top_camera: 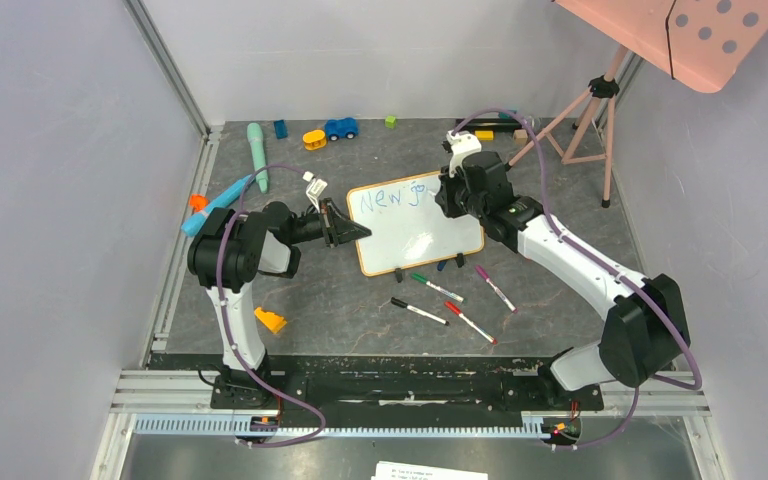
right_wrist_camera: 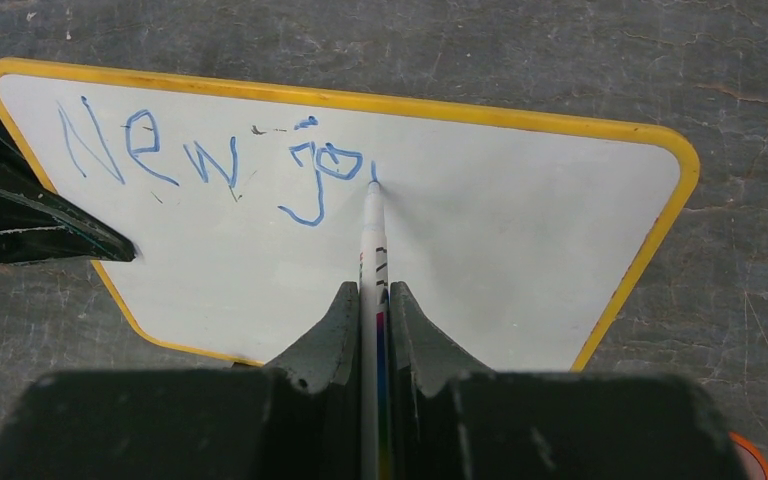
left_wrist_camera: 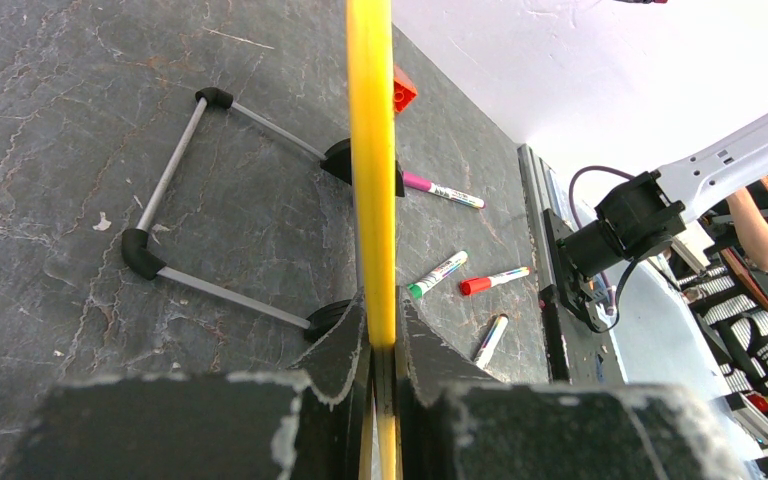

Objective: Write a sentence on the whiteboard

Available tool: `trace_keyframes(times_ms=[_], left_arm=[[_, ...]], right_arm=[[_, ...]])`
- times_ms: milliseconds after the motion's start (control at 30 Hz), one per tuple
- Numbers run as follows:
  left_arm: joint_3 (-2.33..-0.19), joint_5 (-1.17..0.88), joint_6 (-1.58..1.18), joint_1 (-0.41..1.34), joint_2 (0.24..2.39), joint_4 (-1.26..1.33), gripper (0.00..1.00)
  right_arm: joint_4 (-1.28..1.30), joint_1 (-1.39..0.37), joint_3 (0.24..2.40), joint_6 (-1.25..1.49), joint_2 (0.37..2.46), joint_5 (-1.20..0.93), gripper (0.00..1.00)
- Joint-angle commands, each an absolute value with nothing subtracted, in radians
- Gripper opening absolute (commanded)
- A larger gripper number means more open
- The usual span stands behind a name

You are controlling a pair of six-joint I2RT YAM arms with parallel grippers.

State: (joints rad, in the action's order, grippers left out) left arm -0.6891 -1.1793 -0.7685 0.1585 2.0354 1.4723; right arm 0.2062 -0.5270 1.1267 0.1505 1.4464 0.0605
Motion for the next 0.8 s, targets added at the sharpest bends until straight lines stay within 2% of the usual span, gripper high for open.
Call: trace_keyframes(times_ms=[0, 767], left_arm=[[-0.713, -1.207, -0.712, 0.163, 2.029, 1.557, 0.02], [-0.71, -1.206, -0.711, 0.163, 2.029, 1.557, 0.02]], right_arm=[[0.213, -0.519, 1.114, 0.16, 1.425, 0.09, 0.0], [0.218, -0.5, 1.227, 0.13, 1.492, 0.086, 0.0]])
